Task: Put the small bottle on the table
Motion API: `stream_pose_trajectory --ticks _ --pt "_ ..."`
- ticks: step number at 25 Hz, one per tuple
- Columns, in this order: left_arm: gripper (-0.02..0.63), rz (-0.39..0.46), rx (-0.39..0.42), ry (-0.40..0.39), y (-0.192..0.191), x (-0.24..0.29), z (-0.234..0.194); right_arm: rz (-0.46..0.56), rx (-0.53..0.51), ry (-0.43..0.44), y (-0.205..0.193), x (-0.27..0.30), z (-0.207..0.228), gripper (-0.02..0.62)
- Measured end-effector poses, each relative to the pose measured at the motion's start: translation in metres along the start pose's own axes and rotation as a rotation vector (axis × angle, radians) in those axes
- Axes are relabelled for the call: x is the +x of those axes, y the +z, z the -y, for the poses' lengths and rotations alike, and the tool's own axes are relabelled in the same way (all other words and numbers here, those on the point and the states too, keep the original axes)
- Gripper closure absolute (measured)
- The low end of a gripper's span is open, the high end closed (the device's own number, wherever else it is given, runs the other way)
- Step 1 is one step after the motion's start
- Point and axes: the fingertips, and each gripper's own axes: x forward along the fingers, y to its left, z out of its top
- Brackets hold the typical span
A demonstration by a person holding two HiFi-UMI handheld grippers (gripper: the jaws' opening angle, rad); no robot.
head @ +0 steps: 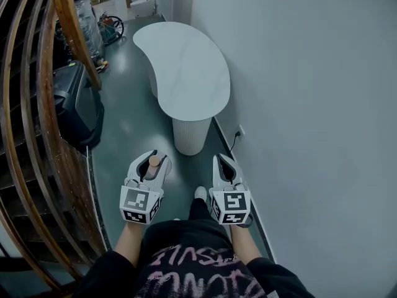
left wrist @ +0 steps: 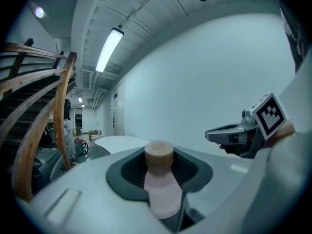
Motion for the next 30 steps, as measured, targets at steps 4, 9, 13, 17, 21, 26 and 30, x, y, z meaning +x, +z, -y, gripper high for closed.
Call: stream_pose_trajectory --ticks 4,9,13,17,21,26,30 --pt "0.482 -0.004 0.003 -0.006 0.0 0.004 -0.001 0.006 0.004 -0.013 0.002 0.002 0.005 0.584" --pt "0.482 0.002 0.01 -0.013 0.002 0.01 -0.001 0.01 0.01 -0.018 0.001 0.005 0.009 0.584" --pt "0.482 0.009 0.012 -0.011 0.004 0.018 -0.001 0.016 0.009 -0.019 0.002 0.01 0.016 0.584" --pt "0.482 0.006 0.011 -0.008 0.002 0.025 -0.001 0.015 0.012 -0.017 -0.001 0.017 0.022 0.584" --pt "0.482 0.008 0.01 -0.006 0.003 0.034 -0.002 0.012 0.015 -0.012 -0.003 0.024 0.027 0.584" --pt "0.481 0.002 0.014 -0.012 0.001 0.046 0.001 0.01 0.023 -0.014 -0.006 0.032 0.037 0.584" --pt "0.482 -0.011 0.009 -0.002 -0.004 0.058 -0.003 0.01 0.026 -0.008 -0.008 0.043 0.044 0.584"
